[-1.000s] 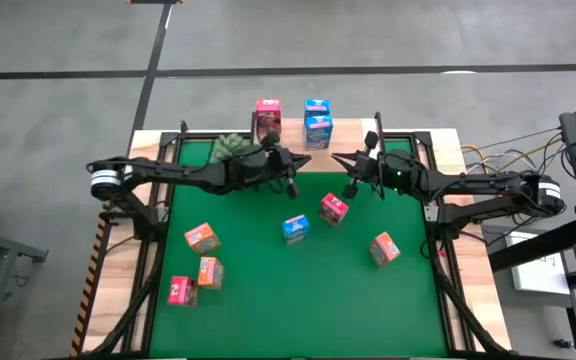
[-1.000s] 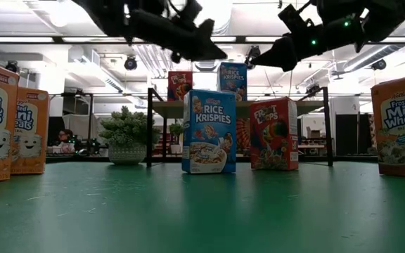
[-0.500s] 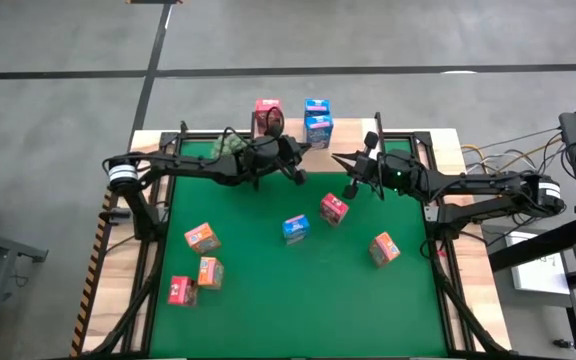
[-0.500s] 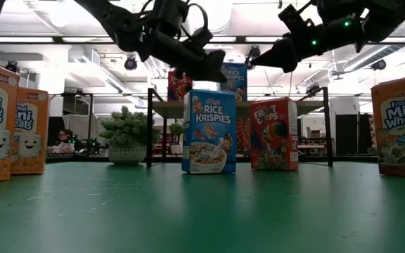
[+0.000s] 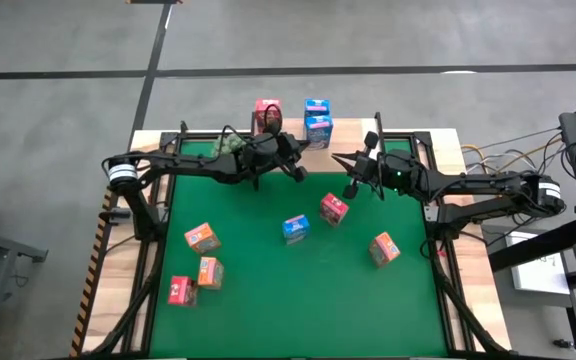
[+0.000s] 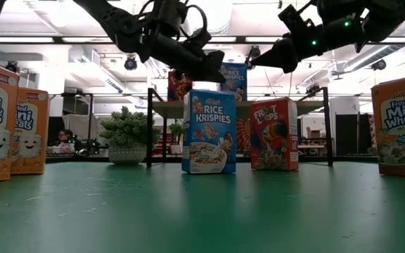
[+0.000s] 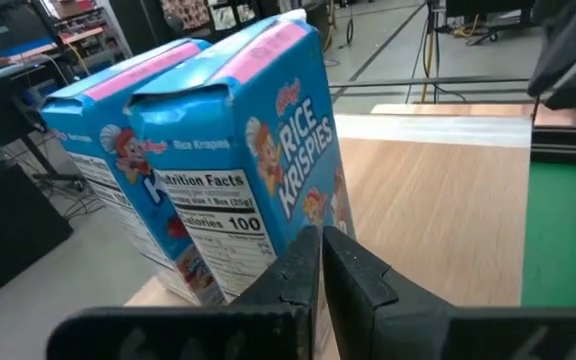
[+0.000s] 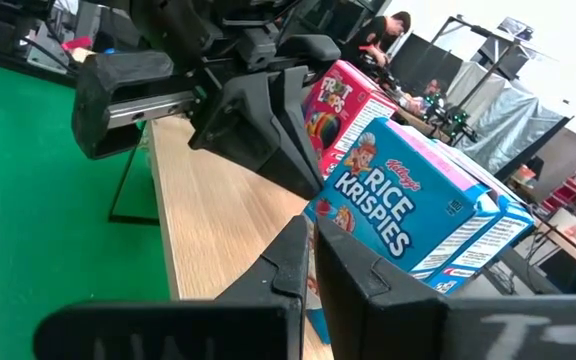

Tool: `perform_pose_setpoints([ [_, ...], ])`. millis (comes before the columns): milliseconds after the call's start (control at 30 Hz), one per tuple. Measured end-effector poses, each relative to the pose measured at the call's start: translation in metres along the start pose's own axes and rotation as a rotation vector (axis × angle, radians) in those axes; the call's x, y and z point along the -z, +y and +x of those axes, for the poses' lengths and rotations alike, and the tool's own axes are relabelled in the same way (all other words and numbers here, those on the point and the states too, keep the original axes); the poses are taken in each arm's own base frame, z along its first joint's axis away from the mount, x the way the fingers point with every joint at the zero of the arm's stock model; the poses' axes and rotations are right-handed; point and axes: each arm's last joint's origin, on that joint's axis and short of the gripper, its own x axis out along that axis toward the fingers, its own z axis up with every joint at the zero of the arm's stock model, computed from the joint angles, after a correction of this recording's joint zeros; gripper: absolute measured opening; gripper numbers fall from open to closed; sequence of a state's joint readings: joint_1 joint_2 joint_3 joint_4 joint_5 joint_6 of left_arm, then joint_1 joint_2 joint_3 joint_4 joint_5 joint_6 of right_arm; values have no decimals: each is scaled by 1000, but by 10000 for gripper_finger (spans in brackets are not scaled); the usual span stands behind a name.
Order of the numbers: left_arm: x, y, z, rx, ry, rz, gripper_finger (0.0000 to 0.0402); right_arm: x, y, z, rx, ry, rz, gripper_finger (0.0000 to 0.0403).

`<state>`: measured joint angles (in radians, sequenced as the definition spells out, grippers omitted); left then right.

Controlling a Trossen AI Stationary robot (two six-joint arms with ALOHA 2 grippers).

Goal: Stack cereal on shelf
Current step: Put the bottom blue cereal box on the shelf aligned with the other blue cereal box

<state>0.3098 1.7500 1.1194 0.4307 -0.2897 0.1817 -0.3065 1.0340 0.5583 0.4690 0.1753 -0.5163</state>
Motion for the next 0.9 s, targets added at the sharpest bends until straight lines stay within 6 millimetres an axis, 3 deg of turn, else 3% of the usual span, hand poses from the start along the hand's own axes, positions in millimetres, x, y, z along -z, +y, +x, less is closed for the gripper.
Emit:
perform_pose_setpoints([
  [900,1,4,1,-10,-1,-13,0,0,0,0,0,0,-8,12],
])
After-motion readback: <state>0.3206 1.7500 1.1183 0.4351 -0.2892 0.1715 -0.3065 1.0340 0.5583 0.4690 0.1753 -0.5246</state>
